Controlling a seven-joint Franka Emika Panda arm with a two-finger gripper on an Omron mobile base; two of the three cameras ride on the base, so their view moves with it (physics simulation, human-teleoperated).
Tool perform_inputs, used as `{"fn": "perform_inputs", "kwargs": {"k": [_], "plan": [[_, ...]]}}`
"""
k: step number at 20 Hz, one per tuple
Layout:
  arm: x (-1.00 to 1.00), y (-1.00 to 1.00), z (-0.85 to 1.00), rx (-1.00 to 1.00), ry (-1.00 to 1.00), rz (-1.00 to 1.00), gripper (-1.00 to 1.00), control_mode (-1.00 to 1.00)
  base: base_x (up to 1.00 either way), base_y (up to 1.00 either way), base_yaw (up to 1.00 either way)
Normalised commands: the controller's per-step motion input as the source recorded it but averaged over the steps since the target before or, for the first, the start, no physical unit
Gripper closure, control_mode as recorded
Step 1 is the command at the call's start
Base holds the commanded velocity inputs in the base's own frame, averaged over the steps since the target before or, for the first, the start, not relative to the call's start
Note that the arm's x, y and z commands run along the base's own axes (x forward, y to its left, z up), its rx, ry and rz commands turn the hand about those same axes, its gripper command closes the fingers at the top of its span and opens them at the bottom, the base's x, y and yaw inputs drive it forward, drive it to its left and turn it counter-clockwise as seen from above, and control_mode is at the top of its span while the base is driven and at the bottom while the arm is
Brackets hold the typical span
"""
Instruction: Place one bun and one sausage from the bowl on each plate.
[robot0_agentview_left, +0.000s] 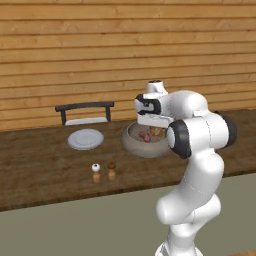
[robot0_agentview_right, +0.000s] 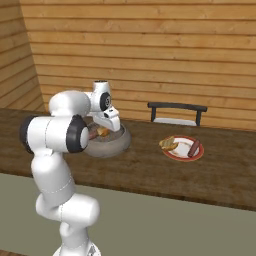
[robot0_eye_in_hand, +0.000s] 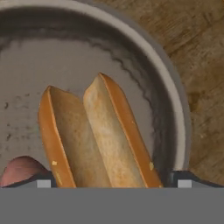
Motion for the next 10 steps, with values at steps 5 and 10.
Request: {"fn": "perform_inputs", "kwargs": {"k": [5, 10], "plan": [[-0.75, 0.51, 1.00, 0.01, -0.16, 0.00, 1.00, -1.00, 0.00, 0.00, 0.00], [-0.54, 1.00, 0.75, 0.00, -0.02, 0.06, 1.00, -1.00, 0.00, 0.00, 0.00]]}}
